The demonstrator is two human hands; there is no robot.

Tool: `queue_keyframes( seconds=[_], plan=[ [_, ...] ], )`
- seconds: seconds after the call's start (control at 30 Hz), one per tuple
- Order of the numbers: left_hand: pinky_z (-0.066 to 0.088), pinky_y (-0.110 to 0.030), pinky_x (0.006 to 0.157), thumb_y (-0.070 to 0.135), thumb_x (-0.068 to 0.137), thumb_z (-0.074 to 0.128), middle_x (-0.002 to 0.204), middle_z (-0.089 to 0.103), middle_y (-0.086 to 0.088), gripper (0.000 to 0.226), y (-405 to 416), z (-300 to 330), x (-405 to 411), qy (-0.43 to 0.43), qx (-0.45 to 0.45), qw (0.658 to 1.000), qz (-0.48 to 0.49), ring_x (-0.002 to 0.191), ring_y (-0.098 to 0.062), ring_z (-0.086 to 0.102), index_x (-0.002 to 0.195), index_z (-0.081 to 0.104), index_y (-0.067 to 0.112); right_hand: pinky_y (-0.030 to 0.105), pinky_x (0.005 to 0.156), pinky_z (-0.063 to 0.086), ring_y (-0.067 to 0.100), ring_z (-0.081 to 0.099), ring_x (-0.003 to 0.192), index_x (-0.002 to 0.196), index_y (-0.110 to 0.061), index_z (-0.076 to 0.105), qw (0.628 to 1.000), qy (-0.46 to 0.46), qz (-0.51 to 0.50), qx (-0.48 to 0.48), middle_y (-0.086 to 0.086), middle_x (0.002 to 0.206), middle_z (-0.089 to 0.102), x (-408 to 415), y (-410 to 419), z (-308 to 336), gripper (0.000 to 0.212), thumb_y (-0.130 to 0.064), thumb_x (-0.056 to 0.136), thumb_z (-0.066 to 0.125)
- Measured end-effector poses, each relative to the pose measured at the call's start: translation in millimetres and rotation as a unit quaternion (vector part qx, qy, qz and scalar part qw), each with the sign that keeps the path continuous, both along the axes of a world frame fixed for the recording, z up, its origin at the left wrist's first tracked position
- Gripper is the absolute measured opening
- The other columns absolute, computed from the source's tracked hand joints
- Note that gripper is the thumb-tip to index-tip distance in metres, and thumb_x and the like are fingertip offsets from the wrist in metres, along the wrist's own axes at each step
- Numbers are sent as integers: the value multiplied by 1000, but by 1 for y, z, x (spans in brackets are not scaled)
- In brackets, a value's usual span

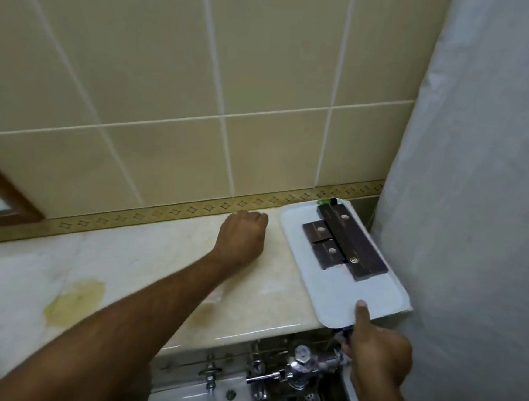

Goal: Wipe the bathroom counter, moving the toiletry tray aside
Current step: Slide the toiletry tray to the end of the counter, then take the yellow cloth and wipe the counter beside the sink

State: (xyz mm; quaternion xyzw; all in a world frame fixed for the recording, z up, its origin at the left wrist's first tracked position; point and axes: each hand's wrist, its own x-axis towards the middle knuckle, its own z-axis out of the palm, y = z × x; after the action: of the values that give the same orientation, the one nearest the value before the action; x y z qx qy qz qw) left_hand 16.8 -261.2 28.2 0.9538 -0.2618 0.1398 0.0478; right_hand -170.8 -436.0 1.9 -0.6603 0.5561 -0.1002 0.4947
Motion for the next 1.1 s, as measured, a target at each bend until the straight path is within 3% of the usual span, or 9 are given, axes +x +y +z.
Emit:
queue_keyframes(
  seconds=[0.07, 0.17, 0.27, 0.33, 0.43, 0.57, 0.7, 0.9, 1.1],
  plan=[
    [50, -41, 60, 3, 79, 58, 80, 69, -17, 10, 58, 2, -29, -19, -5, 999, 31, 72, -39, 63, 85, 65, 4, 36, 60, 51, 33, 64, 58, 52, -6, 66, 997, 6, 40, -69, 14, 57, 67, -1, 36, 12, 61, -55, 88, 56],
    [57, -42, 70, 4, 82, 61, 90, 74, -17, 20, 149, 4, -73, -37, -32, 994, 101, 79, -37, 68, 99, 71, 0, 30, 58, 38, 30, 57, 61, 57, -15, 60, 981, -81, 150, -88, 10, 64, 68, 4, 117, 31, 42, -41, 89, 64],
    [57, -41, 72, 7, 83, 64, 89, 74, -17, 21, 259, 15, -130, -71, -71, 956, 274, 78, -37, 68, 101, 72, 1, 24, 55, 35, 28, 62, 71, 70, -18, 66, 926, -142, 339, -83, -2, 67, 67, 10, 220, 49, 26, -35, 89, 66],
    [53, -43, 76, 10, 84, 61, 91, 71, -19, 20, 316, 15, -163, -62, -105, 914, 387, 83, -40, 66, 101, 69, 3, 25, 64, 39, 25, 66, 79, 84, -15, 73, 873, -163, 448, -99, 0, 76, 71, 12, 273, 55, 20, -33, 90, 66],
    [46, -48, 92, 19, 89, 53, 114, 63, -23, 31, 385, 5, -208, 59, -176, 817, 546, 107, -43, 58, 115, 58, 2, 30, 72, 50, 27, 69, 87, 94, -13, 74, 775, -178, 591, -135, 6, 90, 76, 10, 356, 61, 23, -34, 88, 66],
    [44, -48, 98, 28, 86, 53, 125, 60, -24, 43, 434, -6, -218, 151, -281, 686, 654, 117, -45, 55, 119, 55, 1, 37, 78, 50, 34, 64, 102, 99, -16, 69, 612, -118, 744, -242, 11, 104, 71, -4, 437, 54, 33, -43, 82, 66],
    [51, -43, 95, 42, 78, 63, 119, 68, -21, 51, 455, -10, -195, 193, -382, 657, 620, 111, -41, 63, 111, 66, 3, 38, 80, 52, 34, 64, 104, 100, -15, 67, 493, -9, 812, -313, 13, 108, 70, -21, 478, 36, 41, -47, 75, 74],
    [57, -40, 88, 37, 54, 89, 110, 73, -14, 66, 467, -14, -167, 246, -468, 618, 582, 98, -27, 70, 107, 71, 3, 31, 62, 37, 27, 67, 90, 85, -20, 66, 477, -8, 807, -347, 4, 91, 71, -25, 487, 25, 60, -76, 63, 68],
    [61, -43, 78, 23, 56, 72, 92, 76, -12, 37, 458, -12, -166, 218, -504, 628, 552, 79, -27, 72, 91, 73, 10, 35, 64, 37, 29, 65, 93, 91, -20, 66, 481, -52, 807, -339, 5, 94, 71, -31, 475, 27, 62, -75, 62, 67]
  ],
)
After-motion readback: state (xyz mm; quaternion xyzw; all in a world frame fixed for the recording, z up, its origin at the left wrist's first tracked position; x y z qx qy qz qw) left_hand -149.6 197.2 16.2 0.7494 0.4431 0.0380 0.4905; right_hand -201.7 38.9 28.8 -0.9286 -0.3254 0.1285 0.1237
